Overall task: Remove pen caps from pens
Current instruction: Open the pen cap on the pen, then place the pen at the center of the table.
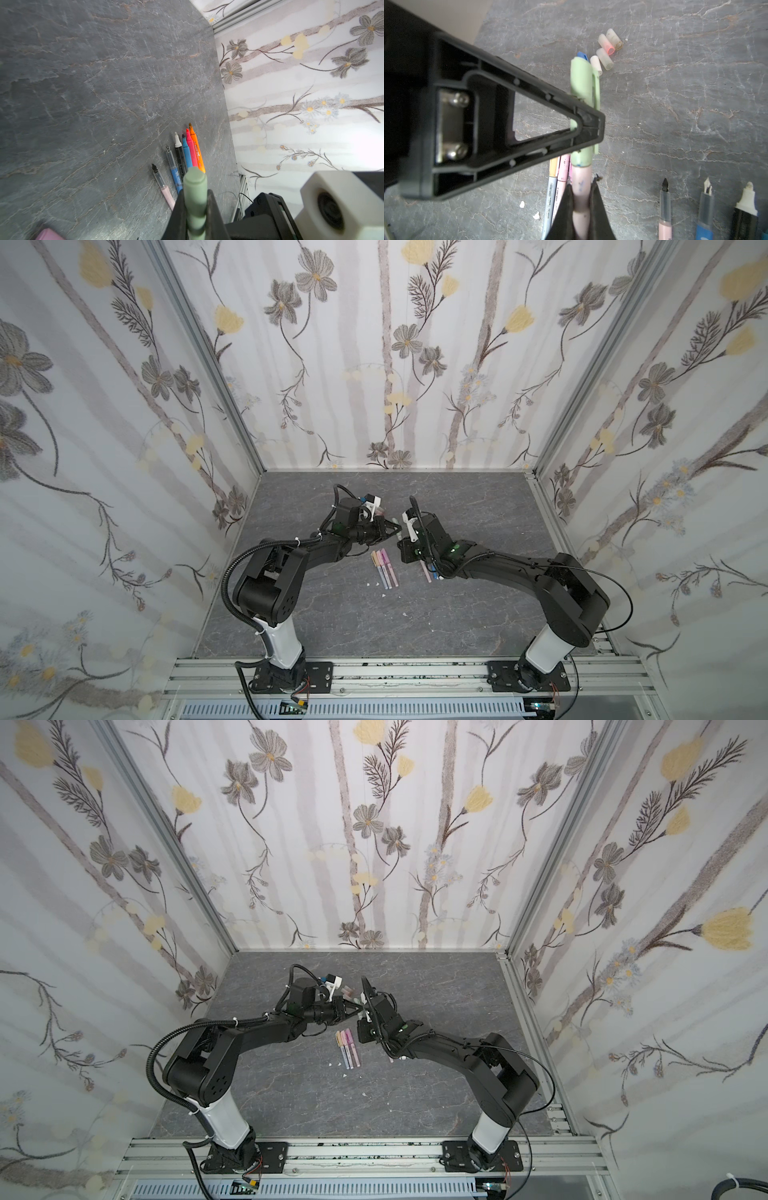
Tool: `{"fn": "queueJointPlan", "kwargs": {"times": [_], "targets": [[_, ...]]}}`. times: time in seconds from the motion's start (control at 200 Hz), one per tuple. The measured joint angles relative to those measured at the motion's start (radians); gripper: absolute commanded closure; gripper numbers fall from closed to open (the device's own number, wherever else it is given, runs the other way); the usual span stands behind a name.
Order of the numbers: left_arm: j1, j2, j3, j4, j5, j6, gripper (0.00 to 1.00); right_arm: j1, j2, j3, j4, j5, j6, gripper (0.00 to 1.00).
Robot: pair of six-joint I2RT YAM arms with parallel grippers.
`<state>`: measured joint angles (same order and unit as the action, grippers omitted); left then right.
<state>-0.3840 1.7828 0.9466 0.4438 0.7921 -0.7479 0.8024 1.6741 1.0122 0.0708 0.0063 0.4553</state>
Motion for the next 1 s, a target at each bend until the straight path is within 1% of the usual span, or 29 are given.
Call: {"fn": "queueJointPlan", "kwargs": {"times": [0.08, 0.135, 0.215, 0.265, 0.52, 0.699, 0.829, 0.999], "targets": [[0.013, 0.005, 0.035, -0.042, 0.032, 0.013, 1.00, 0.006, -0.013, -0.016, 0.033, 0.013, 0.001, 1.00], [0.021, 0.010, 0.060, -0.076, 0.049, 0.021, 1.00, 0.020, -0.018, -0.027, 0.053, 0.043, 0.008, 1.00], [0.050, 0.024, 0.104, -0.077, -0.050, 0.044, 1.00, 0.048, -0.031, -0.049, -0.015, 0.023, 0.007, 1.00], [0.068, 0.031, 0.121, -0.080, -0.088, 0.053, 1.00, 0.066, -0.031, -0.060, -0.031, -0.005, 0.007, 1.00], [0.095, 0.048, 0.143, -0.108, -0.137, 0.077, 1.00, 0.080, -0.045, -0.084, -0.059, -0.004, 0.012, 1.00], [0.134, 0.014, 0.072, -0.112, -0.143, 0.105, 1.00, 0.079, -0.043, -0.087, -0.091, 0.039, 0.015, 1.00], [0.182, -0.024, -0.009, -0.126, -0.149, 0.120, 1.00, 0.071, -0.011, -0.087, -0.137, 0.089, 0.016, 1.00], [0.217, -0.060, -0.089, -0.127, -0.145, 0.143, 1.00, 0.068, 0.023, -0.087, -0.182, 0.142, 0.016, 1.00]]}}
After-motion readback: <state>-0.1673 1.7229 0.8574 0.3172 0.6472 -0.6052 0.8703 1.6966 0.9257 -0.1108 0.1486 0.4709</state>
